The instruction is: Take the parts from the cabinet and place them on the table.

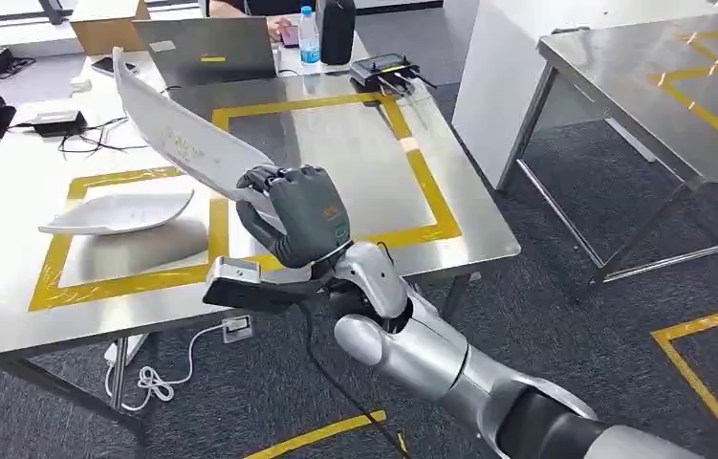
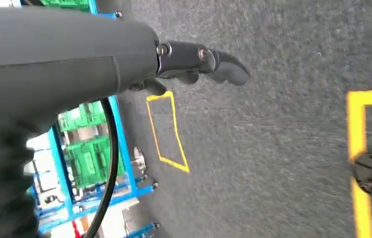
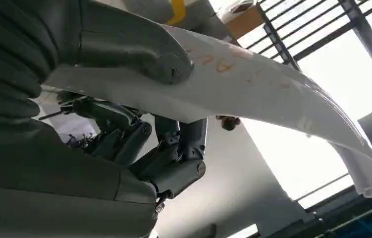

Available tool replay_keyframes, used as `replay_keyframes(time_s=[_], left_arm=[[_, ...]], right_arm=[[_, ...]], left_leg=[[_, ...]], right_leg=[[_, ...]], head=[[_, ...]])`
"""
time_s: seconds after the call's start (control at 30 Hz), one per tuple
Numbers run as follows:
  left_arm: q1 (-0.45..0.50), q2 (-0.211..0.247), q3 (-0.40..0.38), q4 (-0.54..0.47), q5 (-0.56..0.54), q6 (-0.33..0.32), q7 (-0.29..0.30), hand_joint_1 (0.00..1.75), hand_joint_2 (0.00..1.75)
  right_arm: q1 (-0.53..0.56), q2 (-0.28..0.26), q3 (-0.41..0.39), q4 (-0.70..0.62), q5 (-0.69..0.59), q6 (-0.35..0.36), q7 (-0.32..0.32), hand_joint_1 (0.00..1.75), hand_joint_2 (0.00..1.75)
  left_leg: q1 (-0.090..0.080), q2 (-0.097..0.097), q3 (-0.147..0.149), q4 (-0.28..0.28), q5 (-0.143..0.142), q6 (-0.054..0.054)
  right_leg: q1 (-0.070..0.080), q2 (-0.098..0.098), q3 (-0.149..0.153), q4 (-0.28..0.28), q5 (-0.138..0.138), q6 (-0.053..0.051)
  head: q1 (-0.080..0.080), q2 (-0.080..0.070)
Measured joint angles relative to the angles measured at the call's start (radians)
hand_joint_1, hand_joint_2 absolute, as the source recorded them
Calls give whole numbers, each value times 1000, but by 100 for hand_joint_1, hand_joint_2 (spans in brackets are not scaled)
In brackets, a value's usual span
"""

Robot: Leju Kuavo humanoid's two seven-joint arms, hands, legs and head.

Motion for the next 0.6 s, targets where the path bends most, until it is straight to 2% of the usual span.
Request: replay_keyframes(time_s=[0.07, 0.1, 0.13, 0.17, 0.2, 0.23, 0.27, 0.3, 0.33, 0.37, 0.4, 0.43, 0.47, 0.5, 0.53, 0.57, 0.6], left_arm=[[-7, 0, -1, -1, -7, 0, 5, 0, 175], [-8, 0, -2, -1, -11, 0, 6, 0, 175], [-14, 0, -3, -1, -16, 0, 9, 0, 175], [-22, 0, -6, -2, -20, 0, 13, 0, 175], [-29, -2, -8, -1, -22, 0, 14, 0, 175], [-34, -3, -8, 0, -24, 0, 16, 0, 175], [-37, -3, -8, 1, -26, 0, 18, 0, 175], [-37, -3, -8, 1, -27, 0, 18, 0, 175], [-34, -3, -8, 1, -27, 0, 20, 0, 175], [-31, -3, -8, 1, -27, 0, 22, 0, 175], [-30, -3, -8, 1, -27, 0, 23, 0, 175], [-30, -3, -8, 1, -27, 0, 23, 0, 175], [-31, -2, -8, 1, -27, 0, 23, 0, 175], [-30, -2, -8, 1, -27, 0, 23, 0, 175], [-30, -2, -8, 2, -27, 0, 22, 0, 175], [-30, -1, -9, 2, -28, 0, 23, 0, 175], [-32, -1, -9, 2, -30, 0, 21, 0, 175]], right_arm=[[-33, 0, -2, 56, -8, 24, 5, 175, 175], [-60, -1, -7, 91, -10, 27, 8, 175, 175], [-101, 3, -12, 152, -10, 32, 11, 175, 175], [-134, 10, -18, 214, -10, 26, 6, 175, 175], [-167, 14, -23, 274, -10, 17, 2, 175, 175], [-199, 18, -24, 339, -10, 5, -7, 175, 175], [-218, 26, -24, 405, -10, -6, -16, 175, 175], [-228, 30, -26, 452, -10, -12, -21, 175, 175], [-230, 32, -27, 485, -10, -15, -22, 175, 175], [-230, 34, -29, 508, -11, -17, -24, 175, 175], [-233, 36, -31, 529, -10, -18, -24, 175, 175], [-240, 40, -31, 550, -11, -18, -25, 175, 175], [-248, 44, -31, 569, -11, -19, -25, 175, 175], [-255, 47, -31, 585, -10, -19, -26, 175, 175], [-263, 51, -31, 609, -10, -14, -22, 175, 175], [-278, 53, -32, 634, -14, 4, -8, 175, 175], [-291, 58, -33, 668, -21, 24, 6, 175, 175]], left_leg=[[3, 2, 11, -16, -30, -16], [4, 3, 30, 0, -18, -26], [6, 5, 43, -5, -20, -33], [8, 7, 32, 19, -24, -35], [8, 8, 5, 69, -21, -38], [8, 7, -42, 139, -30, -37], [8, 7, -96, 209, -51, -41], [8, 7, -151, 269, -87, -45], [8, 7, -188, 294, -117, -42], [8, 7, -211, 283, -125, -41], [8, 7, -216, 244, -106, -42], [8, 8, -213, 183, -60, -40], [8, 8, -207, 110, 18, -42], [8, 11, -205, 36, 138, -40], [7, 16, -214, 8, 162, -33], [3, 16, -198, 8, 158, -28], [11, 13, -190, 5, 149, -18]], right_leg=[[12, -1, 22, 7, -20, -16], [11, 5, 31, 0, -28, -27], [12, 8, 52, 0, -32, -41], [9, 9, 65, -8, -34, -50], [9, 7, 77, -8, -39, -57], [9, 7, 86, -9, -46, -68], [10, 8, 95, -10, -56, -69], [12, 8, 108, -10, -67, -70], [12, 10, 121, -10, -80, -69], [12, 11, 140, -10, -95, -69], [11, 11, 158, -10, -109, -67], [9, 11, 176, -10, -123, -63], [8, 11, 194, -10, -137, -58], [9, 9, 194, -13, -153, -52], [14, 14, 217, -3, -169, -45], [18, 15, 221, -12, -185, -36], [19, 15, 238, 0, -174, -28]], head=[[-3, 0], [-1, 0], [0, 0], [0, 0], [-9, 0], [-10, 0], [-10, 0], [-9, 0], [-10, 0], [-10, 0], [-10, 0], [-10, 0], [-10, 0], [-11, 0], [-15, 0], [-13, 0], [-14, 0]])
